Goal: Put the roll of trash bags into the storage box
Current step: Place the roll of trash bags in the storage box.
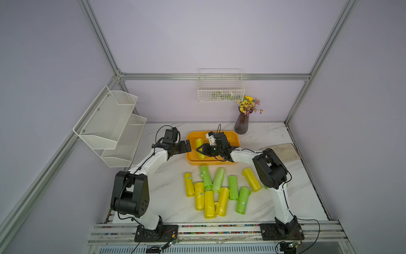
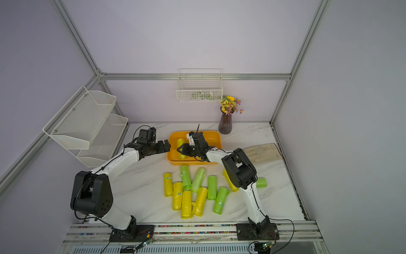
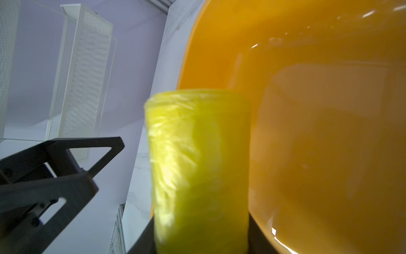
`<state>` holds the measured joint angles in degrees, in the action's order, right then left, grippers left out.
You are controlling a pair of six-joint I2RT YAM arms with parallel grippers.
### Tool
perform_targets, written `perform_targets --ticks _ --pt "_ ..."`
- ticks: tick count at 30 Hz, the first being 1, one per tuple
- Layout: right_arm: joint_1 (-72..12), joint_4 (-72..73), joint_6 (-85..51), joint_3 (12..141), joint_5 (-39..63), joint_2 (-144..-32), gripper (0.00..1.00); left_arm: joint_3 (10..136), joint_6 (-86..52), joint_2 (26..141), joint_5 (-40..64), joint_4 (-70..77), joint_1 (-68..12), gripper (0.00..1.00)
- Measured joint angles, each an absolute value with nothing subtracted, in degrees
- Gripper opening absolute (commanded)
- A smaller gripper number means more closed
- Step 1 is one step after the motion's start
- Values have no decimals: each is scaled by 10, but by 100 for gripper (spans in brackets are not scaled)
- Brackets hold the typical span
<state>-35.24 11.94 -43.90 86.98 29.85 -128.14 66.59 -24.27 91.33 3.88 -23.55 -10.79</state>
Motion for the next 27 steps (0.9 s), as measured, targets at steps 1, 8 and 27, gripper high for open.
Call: perform_targets --ticks 1,8,27 --pt "-357 124 -447 880 296 -1291 27 665 -245 911 40 -235 -108 100" --pt "-373 136 -490 911 273 -1332 28 654 -246 904 48 -233 -108 100" --pt "-373 102 -508 961 251 -1368 65 648 -245 900 60 -234 -107 100"
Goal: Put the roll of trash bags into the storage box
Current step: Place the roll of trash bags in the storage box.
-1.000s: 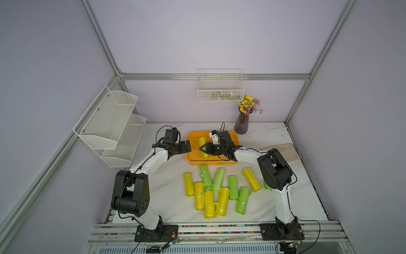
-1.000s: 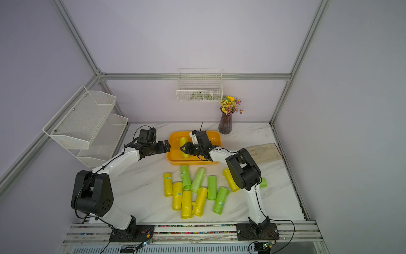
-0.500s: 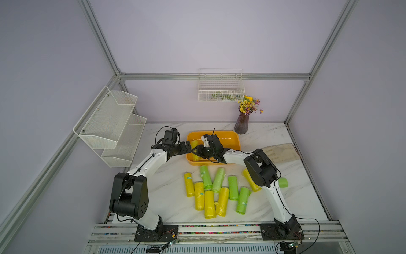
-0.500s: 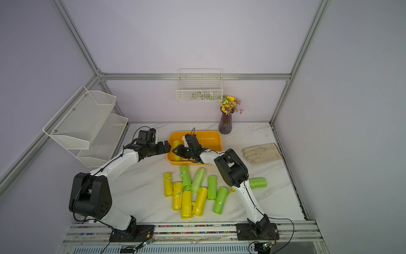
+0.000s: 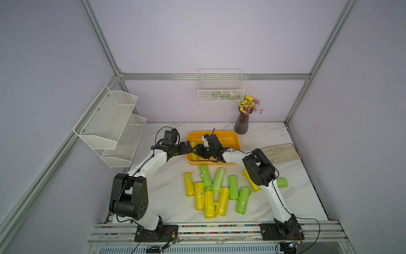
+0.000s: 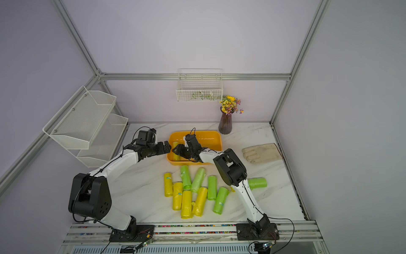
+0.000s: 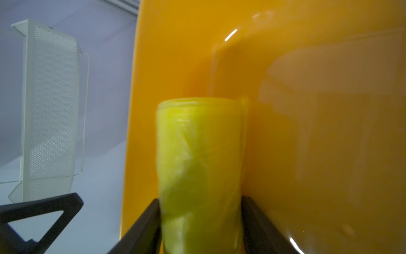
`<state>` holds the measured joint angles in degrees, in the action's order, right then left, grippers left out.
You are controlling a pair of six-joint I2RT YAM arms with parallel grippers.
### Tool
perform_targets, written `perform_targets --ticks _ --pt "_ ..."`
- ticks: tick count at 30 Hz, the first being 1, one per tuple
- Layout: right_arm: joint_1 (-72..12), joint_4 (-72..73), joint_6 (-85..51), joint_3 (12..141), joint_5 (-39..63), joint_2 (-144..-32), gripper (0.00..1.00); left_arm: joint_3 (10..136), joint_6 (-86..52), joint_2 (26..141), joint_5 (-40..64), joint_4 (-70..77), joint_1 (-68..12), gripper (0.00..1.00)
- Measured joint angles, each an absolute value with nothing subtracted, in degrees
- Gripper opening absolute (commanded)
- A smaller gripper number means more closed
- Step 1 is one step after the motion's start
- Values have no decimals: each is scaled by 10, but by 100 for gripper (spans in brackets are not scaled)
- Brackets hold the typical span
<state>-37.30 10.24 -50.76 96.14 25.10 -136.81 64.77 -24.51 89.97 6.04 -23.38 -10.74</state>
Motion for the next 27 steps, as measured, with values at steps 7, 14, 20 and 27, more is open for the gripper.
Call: perform_targets --ticks 7,14,20,27 --pt "-373 98 -495 969 253 -1368 73 648 -244 896 69 -250 -106 100" --pt "-373 53 -448 968 249 -1351 74 645 -244 849 69 -288 -106 100" --pt "-368 28 -409 948 240 -1296 75 606 -245 779 71 -315 -107 100" --pt "-340 7 -353 898 218 -1180 76 558 -265 751 76 -354 -136 99"
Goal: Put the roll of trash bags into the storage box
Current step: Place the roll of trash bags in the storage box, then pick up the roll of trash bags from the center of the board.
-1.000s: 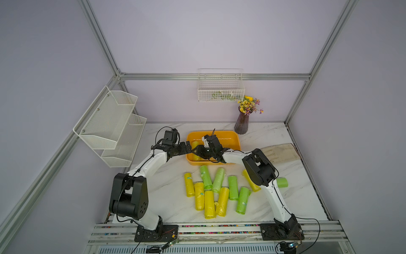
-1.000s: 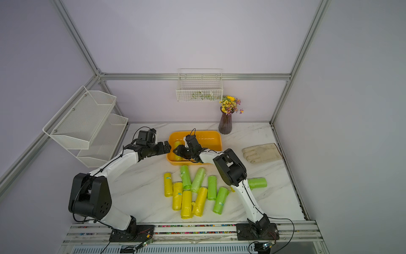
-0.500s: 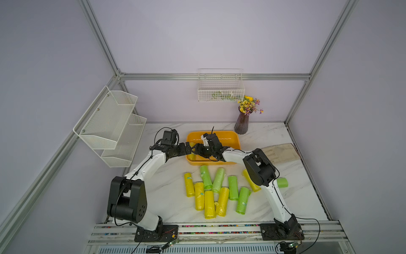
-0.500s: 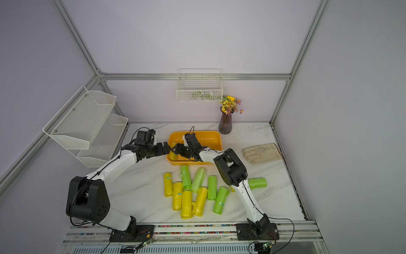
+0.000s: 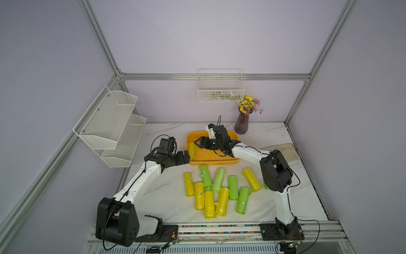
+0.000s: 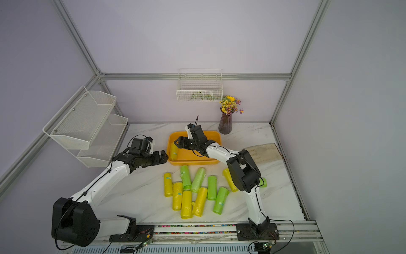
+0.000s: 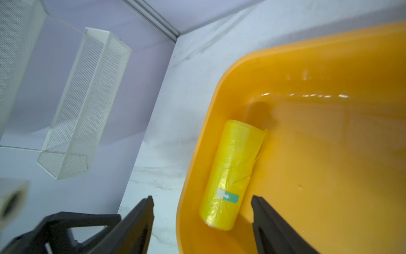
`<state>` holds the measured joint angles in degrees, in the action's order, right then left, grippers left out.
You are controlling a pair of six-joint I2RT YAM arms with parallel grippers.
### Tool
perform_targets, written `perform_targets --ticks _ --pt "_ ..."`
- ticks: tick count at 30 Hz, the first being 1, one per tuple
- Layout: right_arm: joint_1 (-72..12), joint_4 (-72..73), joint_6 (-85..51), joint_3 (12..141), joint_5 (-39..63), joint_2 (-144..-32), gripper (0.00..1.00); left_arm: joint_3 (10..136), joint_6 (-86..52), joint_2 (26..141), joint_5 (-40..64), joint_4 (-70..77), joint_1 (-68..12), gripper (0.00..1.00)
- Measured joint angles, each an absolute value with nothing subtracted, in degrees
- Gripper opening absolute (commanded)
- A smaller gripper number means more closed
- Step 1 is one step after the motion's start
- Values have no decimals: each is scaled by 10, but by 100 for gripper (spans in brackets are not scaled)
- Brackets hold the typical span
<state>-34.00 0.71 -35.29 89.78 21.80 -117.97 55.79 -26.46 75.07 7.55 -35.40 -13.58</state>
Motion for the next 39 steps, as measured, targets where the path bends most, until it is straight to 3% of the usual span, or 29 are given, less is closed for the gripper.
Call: perform_targets --ticks 15,39 --pt "-251 -54 -245 710 189 -959 77 480 -352 799 87 -383 -223 91" --pt "-189 -69 -242 592 189 -874 77 469 -415 865 59 -372 -258 39"
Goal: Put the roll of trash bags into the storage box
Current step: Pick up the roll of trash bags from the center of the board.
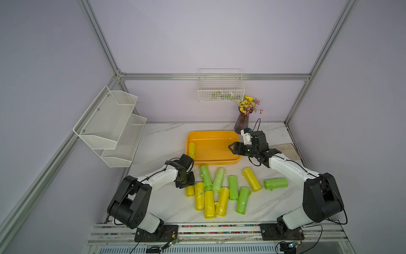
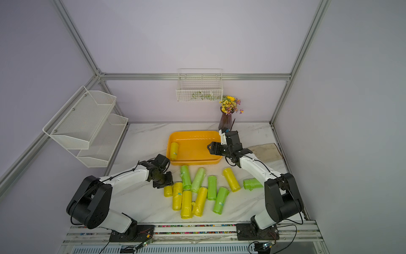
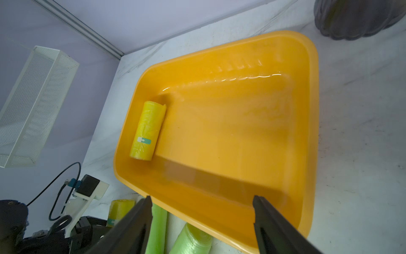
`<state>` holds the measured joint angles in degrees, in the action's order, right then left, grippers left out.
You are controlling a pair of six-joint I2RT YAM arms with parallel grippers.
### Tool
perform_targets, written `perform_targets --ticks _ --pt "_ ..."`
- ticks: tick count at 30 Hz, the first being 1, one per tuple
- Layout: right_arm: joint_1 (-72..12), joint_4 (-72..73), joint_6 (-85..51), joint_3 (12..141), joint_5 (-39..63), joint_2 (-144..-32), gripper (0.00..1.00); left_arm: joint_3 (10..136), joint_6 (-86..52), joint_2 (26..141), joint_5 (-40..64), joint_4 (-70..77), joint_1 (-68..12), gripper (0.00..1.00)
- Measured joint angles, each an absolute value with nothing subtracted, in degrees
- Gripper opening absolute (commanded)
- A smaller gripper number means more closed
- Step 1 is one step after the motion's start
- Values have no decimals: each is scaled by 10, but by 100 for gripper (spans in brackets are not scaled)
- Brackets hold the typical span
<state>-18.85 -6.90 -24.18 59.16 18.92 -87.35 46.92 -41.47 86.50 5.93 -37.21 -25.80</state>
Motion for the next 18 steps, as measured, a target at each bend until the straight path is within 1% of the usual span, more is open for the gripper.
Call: perform_targets --ticks 6,14,18 --pt "-185 -68 -246 578 189 -870 77 469 -415 865 57 -371 -259 30" --pt "-183 -68 -251 559 189 -864 77 473 -411 860 44 -382 -259 24" --pt "-181 -67 -252 554 190 -850 77 507 -394 857 35 -418 -259 23"
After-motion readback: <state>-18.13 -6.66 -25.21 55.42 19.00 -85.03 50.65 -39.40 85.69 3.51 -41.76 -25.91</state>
